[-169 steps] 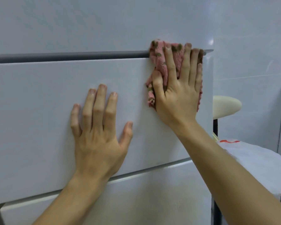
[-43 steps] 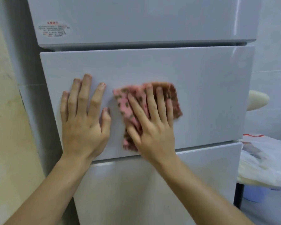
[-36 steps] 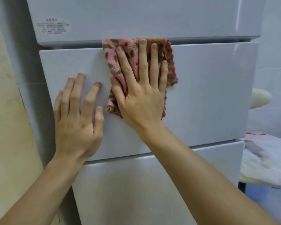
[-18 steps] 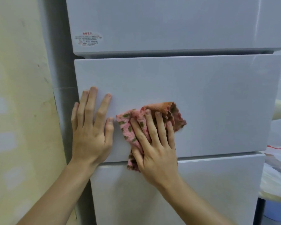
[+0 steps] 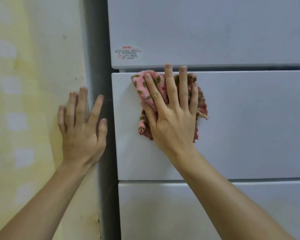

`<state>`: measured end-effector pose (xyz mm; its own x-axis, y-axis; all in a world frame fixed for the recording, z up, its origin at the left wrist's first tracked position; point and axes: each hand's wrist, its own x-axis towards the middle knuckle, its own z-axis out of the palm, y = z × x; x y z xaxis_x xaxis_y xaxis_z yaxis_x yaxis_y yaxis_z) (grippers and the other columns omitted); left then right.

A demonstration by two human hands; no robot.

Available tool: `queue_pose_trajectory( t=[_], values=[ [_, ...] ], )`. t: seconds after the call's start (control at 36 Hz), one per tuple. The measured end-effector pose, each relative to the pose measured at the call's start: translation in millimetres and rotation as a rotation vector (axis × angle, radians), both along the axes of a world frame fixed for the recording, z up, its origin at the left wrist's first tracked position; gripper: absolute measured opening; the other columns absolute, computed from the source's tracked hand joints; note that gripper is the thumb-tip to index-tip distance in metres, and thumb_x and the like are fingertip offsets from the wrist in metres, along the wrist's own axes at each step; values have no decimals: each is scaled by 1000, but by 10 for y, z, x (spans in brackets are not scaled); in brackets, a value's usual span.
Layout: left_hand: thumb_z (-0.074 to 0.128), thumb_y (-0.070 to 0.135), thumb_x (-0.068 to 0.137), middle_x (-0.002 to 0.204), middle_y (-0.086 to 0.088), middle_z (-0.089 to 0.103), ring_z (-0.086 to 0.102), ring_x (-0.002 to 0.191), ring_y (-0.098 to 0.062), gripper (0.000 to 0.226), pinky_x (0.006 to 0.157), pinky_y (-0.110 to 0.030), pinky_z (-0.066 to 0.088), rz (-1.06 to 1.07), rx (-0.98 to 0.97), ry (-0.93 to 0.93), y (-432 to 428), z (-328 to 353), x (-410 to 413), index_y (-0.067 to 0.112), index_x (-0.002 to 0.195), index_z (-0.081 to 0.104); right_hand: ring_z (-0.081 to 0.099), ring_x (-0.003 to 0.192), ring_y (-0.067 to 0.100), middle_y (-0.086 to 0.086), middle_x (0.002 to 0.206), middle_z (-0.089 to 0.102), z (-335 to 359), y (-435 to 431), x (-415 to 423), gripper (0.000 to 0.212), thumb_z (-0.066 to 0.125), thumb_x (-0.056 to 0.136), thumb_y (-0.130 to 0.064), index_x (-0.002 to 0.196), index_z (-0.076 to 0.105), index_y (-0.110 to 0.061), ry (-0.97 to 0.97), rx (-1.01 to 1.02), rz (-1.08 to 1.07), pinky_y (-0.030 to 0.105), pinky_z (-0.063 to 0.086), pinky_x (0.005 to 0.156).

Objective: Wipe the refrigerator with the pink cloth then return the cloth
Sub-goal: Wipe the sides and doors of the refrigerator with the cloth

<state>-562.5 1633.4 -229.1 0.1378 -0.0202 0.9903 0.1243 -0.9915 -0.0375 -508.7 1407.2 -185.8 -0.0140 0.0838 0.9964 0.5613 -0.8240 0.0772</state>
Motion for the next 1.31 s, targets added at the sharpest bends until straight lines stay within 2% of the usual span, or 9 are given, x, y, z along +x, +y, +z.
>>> queue_pose_trajectory(
  t=[0.17, 0.33, 0.47, 0.64, 0.75, 0.92, 1.08, 1.22, 1.31],
  values=[
    [40, 28, 105, 175, -11, 15, 10, 163, -32, 64, 129, -61, 10, -27, 26, -50, 40, -38, 36, 22, 167, 26, 8, 163, 35, 10, 174, 17, -643, 104, -70, 58, 43, 112, -45, 165, 31, -25, 61, -69, 48, 54, 4, 131],
    [43, 25, 102, 175, -12, 16, 11, 163, -32, 67, 129, -61, 9, -35, 28, -48, 59, -50, 36, 21, 167, 26, 3, 164, 32, 6, 177, 8, -1209, 77, -132, 63, 42, 110, -49, 167, 23, -31, 150, -177, 2, 54, 2, 131],
    [44, 25, 102, 176, -11, 16, 10, 163, -31, 68, 130, -60, 8, -30, 30, -52, 66, -65, 40, 20, 167, 26, 5, 163, 34, 8, 176, 10, -922, 97, -108, 63, 41, 111, -49, 168, 21, -29, 102, -229, -11, 55, 3, 131],
    [49, 22, 98, 175, -11, 17, 11, 163, -31, 70, 130, -61, 9, -53, 23, -67, 72, -41, 50, 18, 166, 30, 14, 162, 37, 13, 173, 21, -7, 510, -170, 57, 33, 113, -48, 165, 31, -25, 17, -87, 38, 58, 11, 130],
    [51, 19, 98, 175, -13, 17, 12, 163, -33, 72, 130, -61, 8, -66, 12, -59, 62, -46, 42, 16, 165, 29, 16, 161, 35, 12, 173, 24, 20, 589, -198, 55, 36, 113, -45, 165, 34, -24, 20, -54, 61, 54, 9, 131],
    [55, 27, 101, 176, -13, 10, 6, 164, -32, 75, 130, -62, 5, -73, 10, 3, 82, -79, 1, 16, 167, 22, 12, 163, 32, 11, 174, 20, -572, 506, -252, 55, 40, 113, -40, 165, 33, -21, 68, -217, 128, 53, 10, 132],
    [46, 21, 101, 177, -7, 10, 3, 164, -23, 71, 132, -55, 6, -149, -93, 102, -62, -164, -184, 17, 167, 22, 5, 164, 21, 0, 176, 12, -1389, 275, -445, 56, 36, 113, -42, 166, 28, -28, 307, -375, 270, 47, 9, 132],
    [42, 25, 104, 161, 1, 46, 36, 152, -17, 52, 126, -33, 25, -396, -276, 135, -411, -268, -514, 17, 155, 46, 10, 161, 5, -16, 173, 22, -1311, -22, -726, 51, 30, 112, -48, 163, 34, -39, 573, -164, 717, 32, 9, 130],
    [43, 28, 105, 130, 12, 67, 58, 126, -6, 37, 107, -24, 44, -604, -382, 177, -659, -249, -676, 20, 132, 66, 35, 151, 0, -28, 154, 47, -1108, -203, -833, 44, 34, 111, -46, 153, 49, -39, 662, 32, 897, 31, 29, 124]
  ],
)
